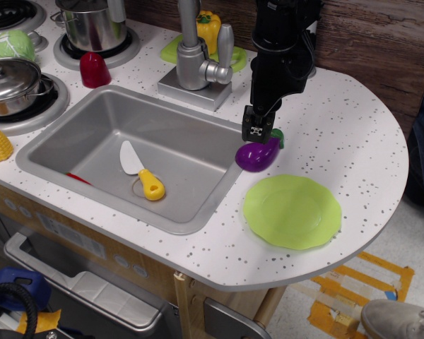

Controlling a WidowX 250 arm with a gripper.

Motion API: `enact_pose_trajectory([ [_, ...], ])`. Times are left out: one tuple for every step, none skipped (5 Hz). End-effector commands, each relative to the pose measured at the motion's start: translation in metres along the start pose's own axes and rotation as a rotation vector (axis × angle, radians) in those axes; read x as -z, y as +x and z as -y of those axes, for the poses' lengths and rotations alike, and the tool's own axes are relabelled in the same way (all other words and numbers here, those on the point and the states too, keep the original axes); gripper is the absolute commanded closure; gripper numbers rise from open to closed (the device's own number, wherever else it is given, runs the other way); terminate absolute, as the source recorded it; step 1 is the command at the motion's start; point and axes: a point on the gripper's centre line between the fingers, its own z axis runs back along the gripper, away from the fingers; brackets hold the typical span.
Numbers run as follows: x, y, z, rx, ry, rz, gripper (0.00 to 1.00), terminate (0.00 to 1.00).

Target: Put eggplant on plate

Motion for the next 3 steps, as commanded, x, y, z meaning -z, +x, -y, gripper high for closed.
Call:
enact_pose_trajectory([
  [0.0000,0.0000,0.0000,0.000,0.000,0.000,0.00,0.00],
  [-0.0021,0.0013,-0.0029,-0.129,0.005,-0.047,0.00,0.00],
  [-0.0027,0.0034,-0.0062,-0.282,0.007,-0.059,0.00,0.00],
])
